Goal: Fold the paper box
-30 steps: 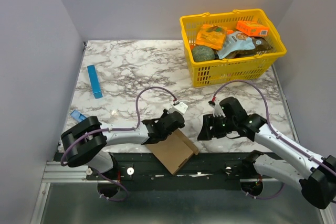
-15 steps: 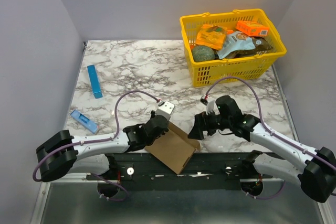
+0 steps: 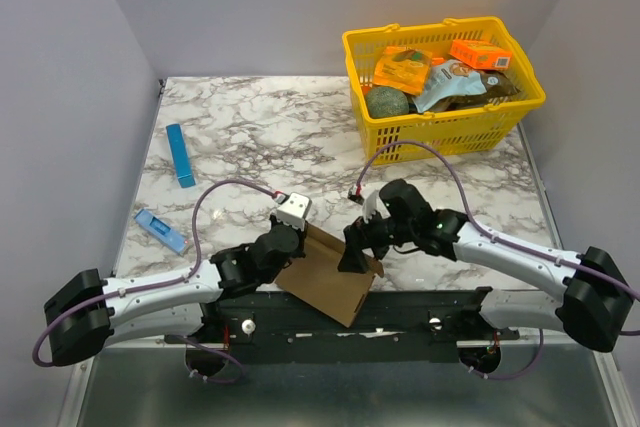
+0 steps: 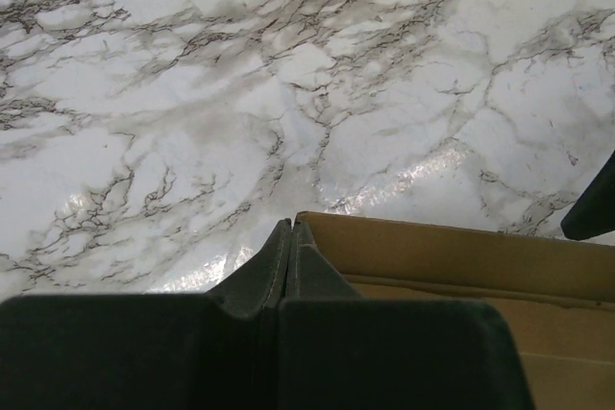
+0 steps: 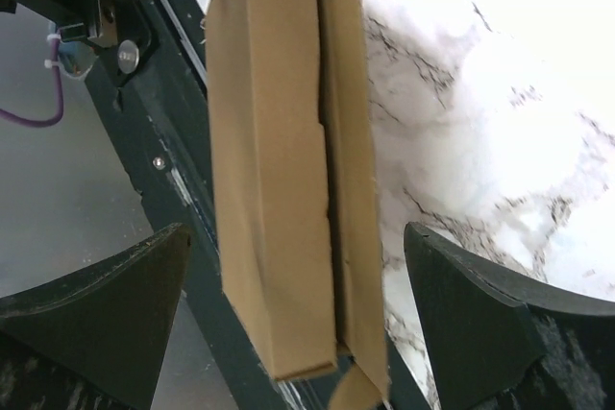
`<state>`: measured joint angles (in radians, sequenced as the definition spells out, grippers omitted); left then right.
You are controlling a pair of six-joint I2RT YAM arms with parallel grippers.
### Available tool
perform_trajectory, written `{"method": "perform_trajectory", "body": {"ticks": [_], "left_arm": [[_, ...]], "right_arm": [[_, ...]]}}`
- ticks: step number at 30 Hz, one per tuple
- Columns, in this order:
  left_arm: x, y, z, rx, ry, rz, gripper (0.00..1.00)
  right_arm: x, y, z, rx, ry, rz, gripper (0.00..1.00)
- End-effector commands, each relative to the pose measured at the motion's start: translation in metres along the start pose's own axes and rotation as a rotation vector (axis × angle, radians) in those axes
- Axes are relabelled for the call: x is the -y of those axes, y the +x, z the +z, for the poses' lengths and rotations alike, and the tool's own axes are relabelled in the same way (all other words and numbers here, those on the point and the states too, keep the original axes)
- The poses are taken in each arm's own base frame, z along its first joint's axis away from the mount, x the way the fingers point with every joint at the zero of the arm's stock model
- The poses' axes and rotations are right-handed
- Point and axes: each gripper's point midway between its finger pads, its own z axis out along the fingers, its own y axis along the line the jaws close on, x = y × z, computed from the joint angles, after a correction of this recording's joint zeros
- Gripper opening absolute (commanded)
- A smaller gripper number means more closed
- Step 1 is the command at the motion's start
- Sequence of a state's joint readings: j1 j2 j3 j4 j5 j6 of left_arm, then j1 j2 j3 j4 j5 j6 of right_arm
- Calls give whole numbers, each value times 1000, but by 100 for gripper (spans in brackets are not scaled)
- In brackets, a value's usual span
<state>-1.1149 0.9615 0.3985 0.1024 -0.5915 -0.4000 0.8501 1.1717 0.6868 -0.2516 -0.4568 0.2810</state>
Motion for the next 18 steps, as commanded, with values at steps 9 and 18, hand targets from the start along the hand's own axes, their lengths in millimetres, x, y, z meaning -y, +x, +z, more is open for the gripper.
{"method": "perform_trajectory", "body": {"ticks": [9, 18], "left_arm": [[-6, -10, -10, 69, 4, -63, 0], [-1, -37, -26, 132, 64, -109, 34]], "right_arm": [[10, -11, 31, -74, 90, -152, 69], [17, -23, 27, -122, 131, -284, 13]]}}
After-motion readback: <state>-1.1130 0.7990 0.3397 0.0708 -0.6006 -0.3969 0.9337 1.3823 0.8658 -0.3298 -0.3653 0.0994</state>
